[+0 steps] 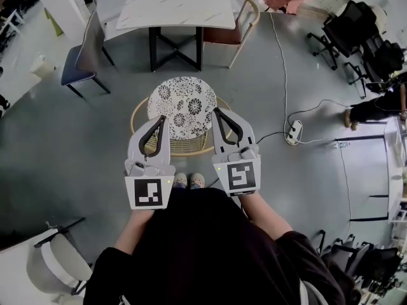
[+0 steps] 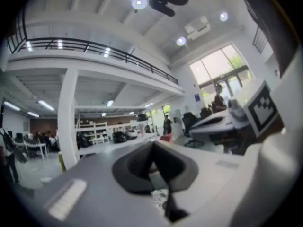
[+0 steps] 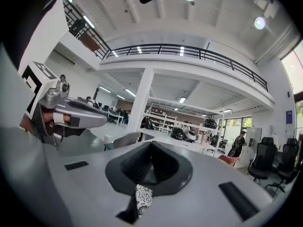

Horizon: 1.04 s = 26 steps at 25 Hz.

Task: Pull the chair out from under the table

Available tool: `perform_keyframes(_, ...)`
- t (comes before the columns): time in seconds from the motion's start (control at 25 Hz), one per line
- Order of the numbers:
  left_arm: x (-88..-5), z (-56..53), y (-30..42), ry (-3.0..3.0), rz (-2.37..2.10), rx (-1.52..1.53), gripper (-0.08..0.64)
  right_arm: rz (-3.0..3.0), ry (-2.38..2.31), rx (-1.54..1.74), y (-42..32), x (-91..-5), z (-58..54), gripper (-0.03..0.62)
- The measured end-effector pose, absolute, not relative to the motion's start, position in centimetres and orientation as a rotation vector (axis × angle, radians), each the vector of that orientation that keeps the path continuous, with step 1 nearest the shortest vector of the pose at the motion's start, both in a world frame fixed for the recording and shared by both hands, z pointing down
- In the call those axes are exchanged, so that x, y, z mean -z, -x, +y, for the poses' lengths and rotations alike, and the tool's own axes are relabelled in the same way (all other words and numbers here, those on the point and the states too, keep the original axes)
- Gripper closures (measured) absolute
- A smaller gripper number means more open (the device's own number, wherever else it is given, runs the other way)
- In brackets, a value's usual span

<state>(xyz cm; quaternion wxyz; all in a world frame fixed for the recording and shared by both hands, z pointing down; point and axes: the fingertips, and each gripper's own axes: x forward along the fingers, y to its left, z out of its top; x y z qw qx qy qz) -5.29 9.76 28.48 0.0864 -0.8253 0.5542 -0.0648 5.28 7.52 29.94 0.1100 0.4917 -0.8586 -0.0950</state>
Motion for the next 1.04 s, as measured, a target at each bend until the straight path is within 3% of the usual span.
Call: perform_keyframes(1.04,-29.0,9.3,6.6,2.494,1.702,0.196,0.552,-2.577,-1.508,0.150,-5.0,-30.0,7.8,0.572)
